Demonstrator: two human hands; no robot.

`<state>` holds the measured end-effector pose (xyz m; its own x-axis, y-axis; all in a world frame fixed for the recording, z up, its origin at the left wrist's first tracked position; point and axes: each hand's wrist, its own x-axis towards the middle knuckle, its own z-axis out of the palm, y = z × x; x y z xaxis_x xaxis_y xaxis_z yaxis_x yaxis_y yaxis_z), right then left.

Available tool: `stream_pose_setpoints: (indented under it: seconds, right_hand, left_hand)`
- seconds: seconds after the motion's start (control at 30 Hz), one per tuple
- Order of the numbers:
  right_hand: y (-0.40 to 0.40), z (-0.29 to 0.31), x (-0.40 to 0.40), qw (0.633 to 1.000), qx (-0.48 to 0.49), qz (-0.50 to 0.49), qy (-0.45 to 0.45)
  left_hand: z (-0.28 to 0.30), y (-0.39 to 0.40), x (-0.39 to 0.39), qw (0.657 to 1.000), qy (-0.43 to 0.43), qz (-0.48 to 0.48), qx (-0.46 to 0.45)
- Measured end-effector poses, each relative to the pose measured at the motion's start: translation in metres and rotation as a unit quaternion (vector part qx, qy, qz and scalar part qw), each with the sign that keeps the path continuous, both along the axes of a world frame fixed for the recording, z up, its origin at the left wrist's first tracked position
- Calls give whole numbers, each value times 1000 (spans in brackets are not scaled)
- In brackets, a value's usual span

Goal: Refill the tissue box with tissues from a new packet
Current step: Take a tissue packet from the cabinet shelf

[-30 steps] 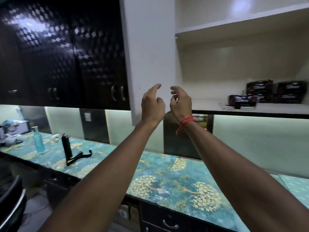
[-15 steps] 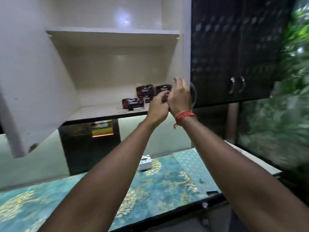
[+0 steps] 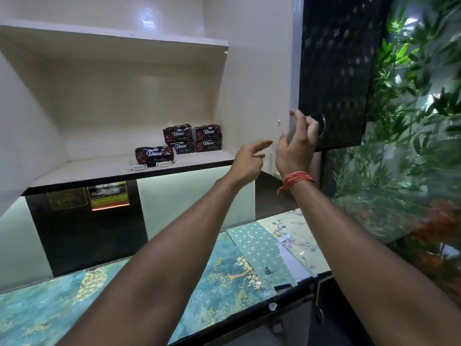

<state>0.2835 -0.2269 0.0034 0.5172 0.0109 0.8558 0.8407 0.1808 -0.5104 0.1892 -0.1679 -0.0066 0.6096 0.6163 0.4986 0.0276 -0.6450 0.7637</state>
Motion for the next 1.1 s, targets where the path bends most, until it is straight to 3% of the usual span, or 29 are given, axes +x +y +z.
stream_pose_setpoints:
  seconds: [0.2,0.6,0.67,0.77,0.87,1.0,1.1]
  right_hand:
    - [-9,1,47,999,-26,10,40]
    - [-9,-9,103,992,-115,-2,45]
    - [-5,-9,100,993,-102,-47,19]
    - [6,-6,82,986,-58,-129,-88]
    - [24,1,53,986,-56,-67,-141]
    - [58,7,30,990,-88,95,-45]
    - [91,4,17,984,-98,152,3]
  left_hand:
    - [-12,-1,50,996,55,0,65]
    - [-9,7,97,991,88,-12,97]
    - [-10,12,97,993,74,-16,88]
    - [-11,21,95,996,23,-44,76]
    - [-10,23,86,997,-26,-45,58]
    - [-8,46,56,998,-52,-34,18]
    - [-3,81,23,996,-72,43,-16]
